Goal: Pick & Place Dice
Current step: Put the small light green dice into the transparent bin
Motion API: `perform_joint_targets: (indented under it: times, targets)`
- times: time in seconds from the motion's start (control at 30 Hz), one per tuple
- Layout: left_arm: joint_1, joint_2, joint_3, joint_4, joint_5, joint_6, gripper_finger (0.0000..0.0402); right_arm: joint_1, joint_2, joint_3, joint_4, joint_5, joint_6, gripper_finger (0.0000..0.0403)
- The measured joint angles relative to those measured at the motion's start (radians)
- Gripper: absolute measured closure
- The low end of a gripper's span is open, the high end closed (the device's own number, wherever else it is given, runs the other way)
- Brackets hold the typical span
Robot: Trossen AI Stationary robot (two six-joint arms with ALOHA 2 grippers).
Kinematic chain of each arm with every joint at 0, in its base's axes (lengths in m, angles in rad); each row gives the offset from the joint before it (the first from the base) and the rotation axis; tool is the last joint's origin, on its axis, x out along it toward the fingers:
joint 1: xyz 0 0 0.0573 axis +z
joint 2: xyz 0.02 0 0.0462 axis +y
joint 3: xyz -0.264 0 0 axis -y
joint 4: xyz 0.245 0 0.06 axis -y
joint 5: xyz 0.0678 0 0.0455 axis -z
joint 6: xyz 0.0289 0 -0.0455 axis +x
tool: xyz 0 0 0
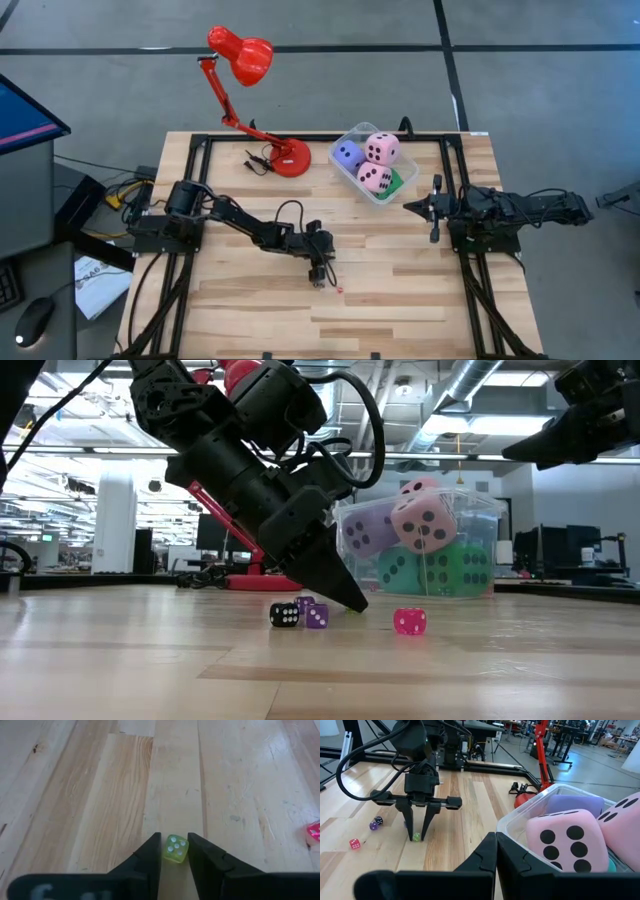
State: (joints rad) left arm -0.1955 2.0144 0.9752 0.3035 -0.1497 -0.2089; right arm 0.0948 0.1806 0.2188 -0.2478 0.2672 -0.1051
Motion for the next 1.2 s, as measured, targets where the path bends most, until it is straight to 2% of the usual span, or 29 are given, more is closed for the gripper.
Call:
perform_joint_targets:
  times: [0.27,0.7,0.87,1.2]
  targets:
    - [0.0,0.0,0.0,-0.004,0.0,0.001,0.0333,0.0,0.0,0.0,-0.002,0.0,0.0,0.0403]
    - [0.003,-0.016,-0.001,-0.031,0.002,0.007,0.0336,0.0,0.0,0.0,-0.003,0.0,0.0,0.0403]
    - [0.029,-0.085,-0.004,-0.092,-0.007,0.041,0.0336,0.0,0.0,0.0,-0.008,0.0,0.0,0.0403]
    - [0.161,-0.281,-0.001,-0.065,-0.024,0.172,0.0337,0.0,0.002,0.0,-0.008,0.0,0.0,0.0403]
